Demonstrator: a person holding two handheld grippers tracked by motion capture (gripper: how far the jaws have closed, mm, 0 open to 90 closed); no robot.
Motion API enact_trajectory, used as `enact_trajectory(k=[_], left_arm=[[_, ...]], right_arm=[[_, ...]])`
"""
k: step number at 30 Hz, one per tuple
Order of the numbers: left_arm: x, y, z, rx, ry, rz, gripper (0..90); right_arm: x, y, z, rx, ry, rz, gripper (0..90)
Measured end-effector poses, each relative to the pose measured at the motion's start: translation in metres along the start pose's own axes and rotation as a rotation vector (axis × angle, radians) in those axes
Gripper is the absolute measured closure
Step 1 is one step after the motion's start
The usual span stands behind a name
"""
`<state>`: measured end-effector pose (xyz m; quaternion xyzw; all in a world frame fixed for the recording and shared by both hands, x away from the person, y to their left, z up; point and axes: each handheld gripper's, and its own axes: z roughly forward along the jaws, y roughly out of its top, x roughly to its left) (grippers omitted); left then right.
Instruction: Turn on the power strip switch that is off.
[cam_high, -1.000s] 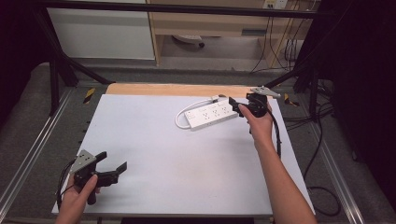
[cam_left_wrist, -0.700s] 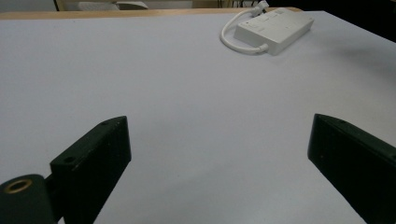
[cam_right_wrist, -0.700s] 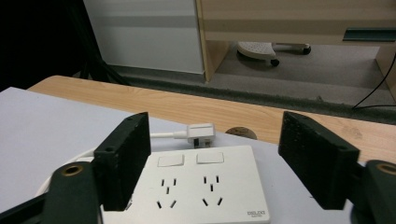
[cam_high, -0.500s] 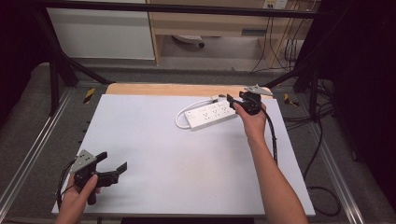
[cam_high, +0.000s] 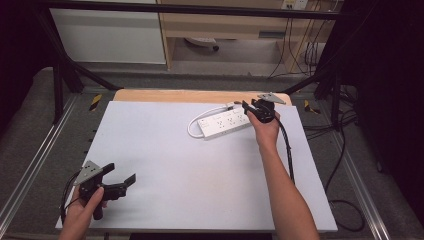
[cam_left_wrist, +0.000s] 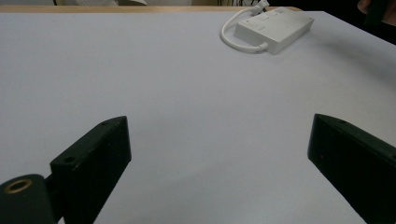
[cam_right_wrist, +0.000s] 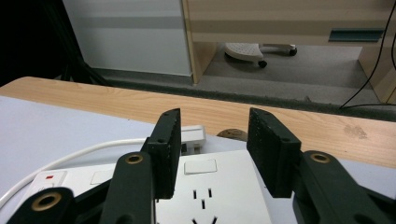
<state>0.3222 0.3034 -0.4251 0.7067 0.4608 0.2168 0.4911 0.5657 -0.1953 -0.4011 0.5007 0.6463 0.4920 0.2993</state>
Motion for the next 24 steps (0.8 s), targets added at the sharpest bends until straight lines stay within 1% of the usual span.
enact_trajectory(k=[2,5,12,15,16,18,24], left_arm=[[0.0,0.0,0.0,0.0,-0.001,-0.001,6.1],[0.0,0.0,0.0,0.0,-0.002,-0.002,6.1],[0.0,0.0,0.0,0.002,-0.005,-0.001,6.0],[-0.001,0.0,0.0,0.003,-0.006,-0.001,6.0],[-0.001,0.0,-0.001,0.002,-0.007,0.0,6.0],[-0.001,0.0,-0.001,0.0,-0.006,0.002,6.1],[-0.002,0.0,-0.002,-0.004,-0.006,0.001,6.0]], right_arm=[[-0.001,-0.001,0.002,-0.002,0.0,0.013,59.7],[-0.001,-0.003,0.005,-0.009,0.001,0.016,62.5],[0.0,-0.004,0.011,-0.003,0.004,0.004,68.6],[0.003,-0.002,0.014,-0.005,0.006,-0.018,73.9],[0.003,-0.002,0.014,-0.005,0.006,-0.018,73.9],[0.004,0.0,0.016,-0.009,0.004,-0.032,77.4],[0.005,-0.002,0.019,-0.012,0.006,-0.032,82.2]])
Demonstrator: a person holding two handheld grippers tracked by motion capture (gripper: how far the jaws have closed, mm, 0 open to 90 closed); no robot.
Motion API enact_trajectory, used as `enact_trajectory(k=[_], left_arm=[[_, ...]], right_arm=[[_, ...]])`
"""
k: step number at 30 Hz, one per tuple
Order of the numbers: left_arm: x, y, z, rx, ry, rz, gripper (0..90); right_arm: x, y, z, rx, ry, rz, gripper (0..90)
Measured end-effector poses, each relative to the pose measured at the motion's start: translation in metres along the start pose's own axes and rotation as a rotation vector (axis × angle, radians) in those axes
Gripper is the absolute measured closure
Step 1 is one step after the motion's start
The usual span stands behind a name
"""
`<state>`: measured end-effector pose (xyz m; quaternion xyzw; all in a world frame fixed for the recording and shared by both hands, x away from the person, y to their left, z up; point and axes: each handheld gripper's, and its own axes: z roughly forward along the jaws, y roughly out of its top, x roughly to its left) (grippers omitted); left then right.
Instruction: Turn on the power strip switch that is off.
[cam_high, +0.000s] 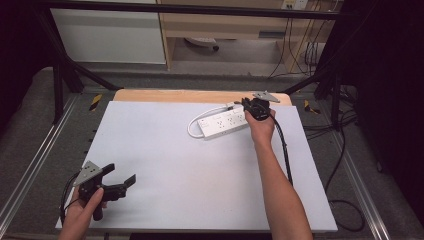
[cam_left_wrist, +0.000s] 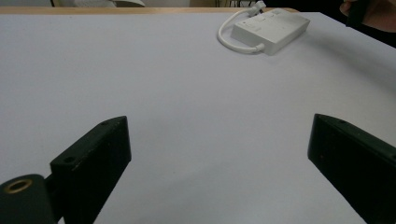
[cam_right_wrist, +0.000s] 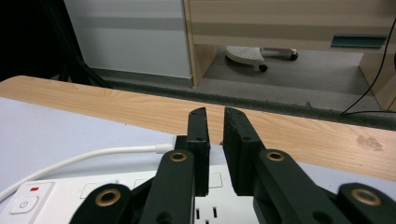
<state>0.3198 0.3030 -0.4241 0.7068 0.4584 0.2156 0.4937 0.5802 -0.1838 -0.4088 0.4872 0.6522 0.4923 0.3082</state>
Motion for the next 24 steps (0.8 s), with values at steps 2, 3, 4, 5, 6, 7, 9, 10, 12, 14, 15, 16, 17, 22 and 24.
enact_trajectory(k=[2,3,4,5,6,7,9,10,12,14,15,16,17,22,24], left_arm=[[0.0,0.0,0.0,0.001,0.001,-0.004,6.0],[0.0,0.0,0.0,0.0,0.002,-0.005,6.0],[0.001,0.0,0.0,-0.002,0.004,-0.004,6.1],[0.001,0.0,0.0,-0.003,0.003,-0.005,6.1],[0.001,0.0,0.0,-0.003,0.003,-0.005,6.1],[0.001,0.0,0.0,-0.003,0.002,-0.005,6.1],[0.001,0.0,0.0,-0.001,0.001,-0.004,6.0],[0.001,0.0,0.0,0.0,0.001,-0.001,6.1],[0.0,0.0,0.001,-0.001,-0.001,-0.003,6.1],[0.0,0.0,0.001,-0.002,-0.004,0.0,6.1],[0.0,0.0,0.0,-0.002,-0.003,-0.001,6.0],[0.0,0.0,0.0,-0.003,-0.003,-0.003,6.1],[0.0,0.0,0.0,-0.004,-0.002,-0.003,6.1],[0.0,0.001,0.0,-0.006,-0.001,-0.001,6.0],[0.0,0.001,-0.001,-0.009,-0.006,0.003,6.1]], right_arm=[[0.001,-0.002,0.002,0.003,-0.001,-0.008,84.9],[0.001,-0.002,0.002,0.003,-0.001,-0.008,84.9],[0.001,-0.002,0.003,0.004,0.0,-0.006,85.5],[0.0,-0.004,0.005,0.005,0.002,-0.002,86.6],[0.0,-0.004,0.005,0.005,0.002,-0.002,86.6],[0.0,-0.005,0.006,0.005,0.0,-0.003,87.0],[-0.001,-0.006,0.007,0.008,-0.001,0.0,87.4],[-0.002,-0.007,0.008,0.008,-0.004,0.008,87.6],[-0.003,-0.008,0.009,0.007,-0.008,0.013,88.0],[-0.003,-0.009,0.011,0.007,-0.012,0.013,88.4],[-0.004,-0.009,0.011,0.008,-0.014,0.012,88.5],[-0.004,-0.01,0.012,0.011,-0.013,0.011,88.6],[-0.004,-0.011,0.012,0.012,-0.012,0.012,88.7],[-0.001,-0.014,0.015,0.022,-0.008,0.007,89.2],[0.0,-0.014,0.016,0.027,-0.01,0.007,89.5]])
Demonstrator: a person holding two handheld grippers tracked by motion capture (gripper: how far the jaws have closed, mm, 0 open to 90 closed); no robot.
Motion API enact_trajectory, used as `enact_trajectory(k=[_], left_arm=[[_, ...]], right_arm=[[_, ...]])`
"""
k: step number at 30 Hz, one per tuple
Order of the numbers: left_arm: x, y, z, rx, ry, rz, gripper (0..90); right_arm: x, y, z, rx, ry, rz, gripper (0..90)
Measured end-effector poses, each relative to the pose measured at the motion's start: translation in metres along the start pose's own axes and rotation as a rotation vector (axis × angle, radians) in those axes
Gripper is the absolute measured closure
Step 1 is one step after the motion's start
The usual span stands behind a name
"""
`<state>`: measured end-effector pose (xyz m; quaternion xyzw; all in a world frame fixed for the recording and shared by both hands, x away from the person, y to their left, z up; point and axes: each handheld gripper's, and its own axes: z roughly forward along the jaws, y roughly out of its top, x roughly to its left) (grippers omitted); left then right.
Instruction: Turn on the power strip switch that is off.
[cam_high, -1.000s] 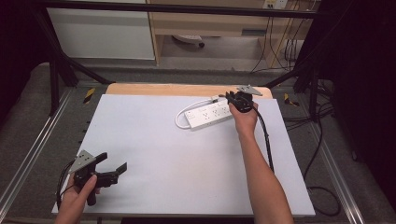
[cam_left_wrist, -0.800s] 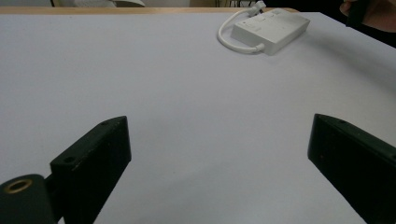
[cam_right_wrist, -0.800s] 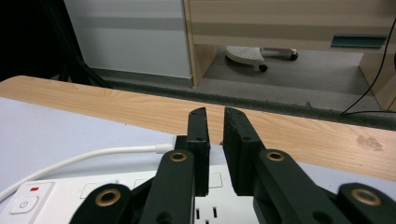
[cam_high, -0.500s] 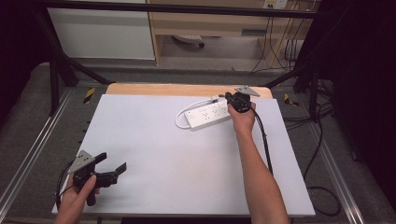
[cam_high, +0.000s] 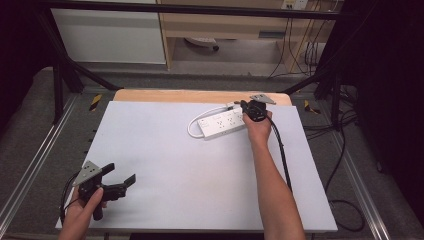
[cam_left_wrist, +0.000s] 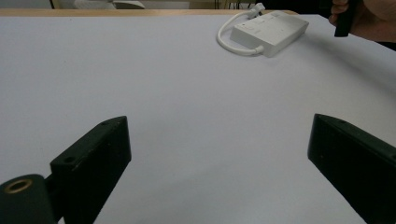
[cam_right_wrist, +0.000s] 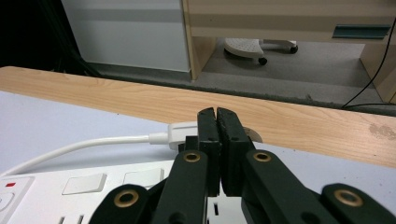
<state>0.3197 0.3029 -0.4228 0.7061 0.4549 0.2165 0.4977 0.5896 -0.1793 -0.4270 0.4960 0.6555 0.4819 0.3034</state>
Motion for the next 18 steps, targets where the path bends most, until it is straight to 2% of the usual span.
enact_trajectory(k=[10,18], left_arm=[[0.0,0.0,-0.003,-0.009,0.0,0.001,6.1],[-0.001,0.0,-0.001,-0.008,-0.006,0.004,6.1]], right_arm=[[0.003,-0.006,0.006,0.023,-0.001,0.017,90.0],[0.006,-0.013,0.011,0.046,0.009,0.011,90.0]])
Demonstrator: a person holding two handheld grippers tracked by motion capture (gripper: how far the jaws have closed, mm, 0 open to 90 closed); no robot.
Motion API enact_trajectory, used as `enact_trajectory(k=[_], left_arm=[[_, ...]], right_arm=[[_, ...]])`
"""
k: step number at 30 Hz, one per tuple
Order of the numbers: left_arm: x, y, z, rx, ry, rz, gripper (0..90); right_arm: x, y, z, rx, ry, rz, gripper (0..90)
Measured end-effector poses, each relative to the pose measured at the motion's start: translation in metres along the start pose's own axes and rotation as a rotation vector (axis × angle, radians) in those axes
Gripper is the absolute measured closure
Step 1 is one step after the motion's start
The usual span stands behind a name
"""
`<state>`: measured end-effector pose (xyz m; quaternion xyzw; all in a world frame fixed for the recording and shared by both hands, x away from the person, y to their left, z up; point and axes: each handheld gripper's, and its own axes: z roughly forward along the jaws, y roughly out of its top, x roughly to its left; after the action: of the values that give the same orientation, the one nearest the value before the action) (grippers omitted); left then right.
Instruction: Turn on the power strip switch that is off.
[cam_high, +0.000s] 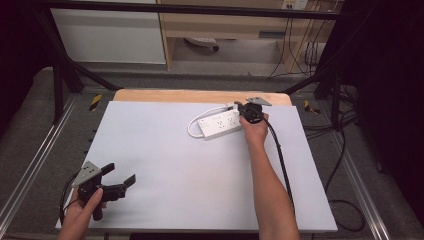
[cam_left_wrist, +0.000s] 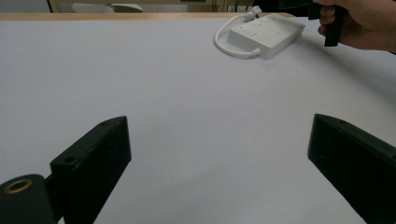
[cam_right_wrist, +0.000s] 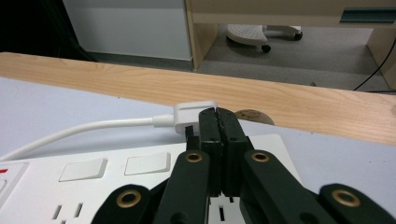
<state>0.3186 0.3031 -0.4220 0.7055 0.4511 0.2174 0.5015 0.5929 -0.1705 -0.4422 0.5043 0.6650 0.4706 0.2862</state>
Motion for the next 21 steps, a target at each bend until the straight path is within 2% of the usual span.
enact_trajectory(k=[21], left_arm=[[0.0,-0.0003,0.0006,0.005,0.001,-0.002,6.1]], right_arm=[[0.0037,-0.0057,0.0087,0.014,0.002,0.009,90.0]])
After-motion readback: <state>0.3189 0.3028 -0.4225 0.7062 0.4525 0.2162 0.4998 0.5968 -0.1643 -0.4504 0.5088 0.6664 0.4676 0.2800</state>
